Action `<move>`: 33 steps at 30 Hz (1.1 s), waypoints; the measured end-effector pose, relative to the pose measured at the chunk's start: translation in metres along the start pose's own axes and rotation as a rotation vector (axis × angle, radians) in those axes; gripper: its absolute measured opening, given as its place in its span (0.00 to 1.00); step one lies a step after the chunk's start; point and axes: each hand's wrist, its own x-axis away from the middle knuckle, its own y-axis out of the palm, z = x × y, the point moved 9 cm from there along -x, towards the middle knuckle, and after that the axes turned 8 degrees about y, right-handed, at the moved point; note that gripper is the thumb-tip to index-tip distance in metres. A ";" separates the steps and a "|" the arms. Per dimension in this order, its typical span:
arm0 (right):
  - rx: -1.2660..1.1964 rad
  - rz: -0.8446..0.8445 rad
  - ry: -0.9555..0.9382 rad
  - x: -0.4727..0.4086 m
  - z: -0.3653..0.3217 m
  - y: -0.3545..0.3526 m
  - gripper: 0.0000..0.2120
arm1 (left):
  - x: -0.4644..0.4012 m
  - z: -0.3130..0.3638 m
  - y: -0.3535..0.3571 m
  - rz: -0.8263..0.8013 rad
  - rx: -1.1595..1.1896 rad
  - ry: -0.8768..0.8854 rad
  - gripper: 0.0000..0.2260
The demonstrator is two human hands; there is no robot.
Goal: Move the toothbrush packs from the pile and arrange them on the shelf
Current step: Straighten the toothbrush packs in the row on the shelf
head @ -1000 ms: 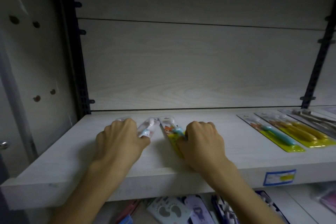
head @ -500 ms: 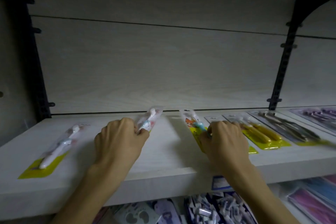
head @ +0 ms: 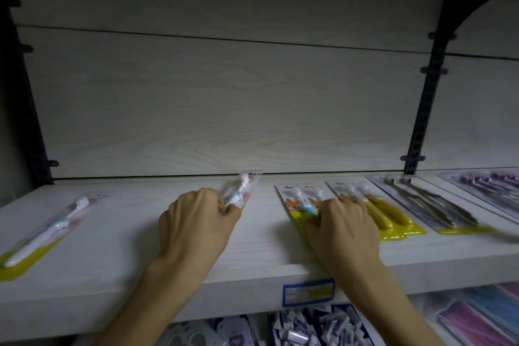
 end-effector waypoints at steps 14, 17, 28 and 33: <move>0.004 -0.012 -0.062 -0.011 0.012 -0.002 0.11 | -0.008 0.026 0.012 -0.019 -0.030 0.013 0.15; -0.005 -0.009 -0.087 -0.013 0.014 -0.003 0.13 | -0.008 0.033 0.013 -0.020 -0.030 0.017 0.16; -0.164 0.028 -0.103 -0.020 0.046 -0.025 0.13 | 0.005 0.062 0.020 -0.047 -0.062 -0.005 0.13; -0.169 0.039 -0.141 -0.018 0.054 -0.028 0.13 | 0.011 0.080 0.026 -0.069 -0.063 0.001 0.14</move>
